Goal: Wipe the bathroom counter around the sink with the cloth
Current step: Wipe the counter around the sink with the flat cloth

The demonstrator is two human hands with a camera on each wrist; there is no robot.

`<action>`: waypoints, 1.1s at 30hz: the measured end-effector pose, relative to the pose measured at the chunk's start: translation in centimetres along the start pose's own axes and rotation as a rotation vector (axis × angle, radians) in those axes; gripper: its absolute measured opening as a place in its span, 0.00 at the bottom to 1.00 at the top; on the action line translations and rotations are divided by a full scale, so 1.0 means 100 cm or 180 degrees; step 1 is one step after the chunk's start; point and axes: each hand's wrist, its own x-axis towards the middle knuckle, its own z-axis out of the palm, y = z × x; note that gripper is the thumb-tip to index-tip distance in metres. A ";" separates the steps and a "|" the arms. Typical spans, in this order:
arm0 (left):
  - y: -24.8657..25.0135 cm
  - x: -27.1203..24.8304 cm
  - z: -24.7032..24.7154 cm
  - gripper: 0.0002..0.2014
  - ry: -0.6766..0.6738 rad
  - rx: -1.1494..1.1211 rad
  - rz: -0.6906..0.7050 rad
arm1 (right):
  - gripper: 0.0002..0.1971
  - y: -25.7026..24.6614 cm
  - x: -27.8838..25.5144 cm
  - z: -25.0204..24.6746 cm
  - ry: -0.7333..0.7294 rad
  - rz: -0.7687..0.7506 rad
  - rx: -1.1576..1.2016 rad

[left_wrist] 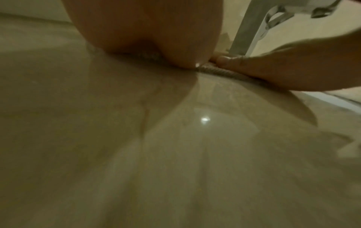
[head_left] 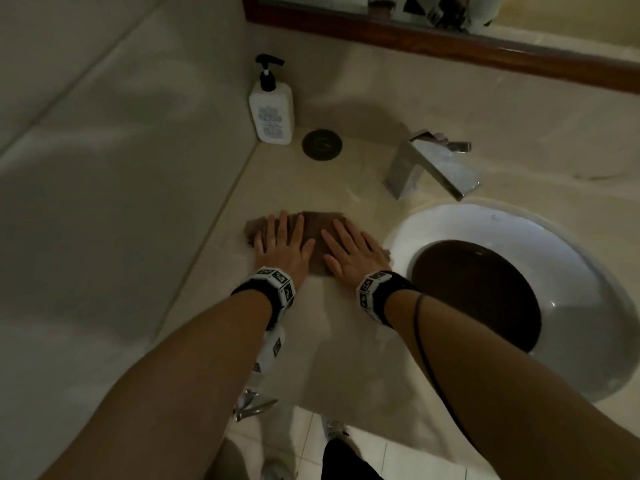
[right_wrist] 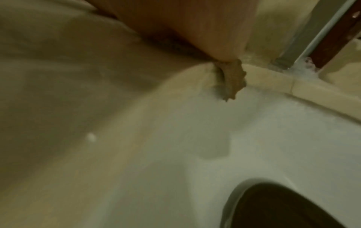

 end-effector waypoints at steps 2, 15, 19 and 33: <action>0.003 0.017 -0.003 0.30 0.0061 0.0041 0.0045 | 0.31 0.008 0.017 -0.005 0.0011 -0.0071 -0.0009; 0.010 -0.014 0.007 0.33 0.0201 0.0152 0.0441 | 0.33 0.004 -0.015 0.001 0.0036 -0.0157 -0.0006; 0.016 -0.060 0.017 0.31 0.0192 0.0202 0.0527 | 0.32 -0.012 -0.066 0.008 0.0134 0.0022 0.0071; 0.012 -0.203 0.049 0.31 -0.0124 0.0381 0.1007 | 0.33 -0.079 -0.230 0.046 0.0012 0.0591 -0.0186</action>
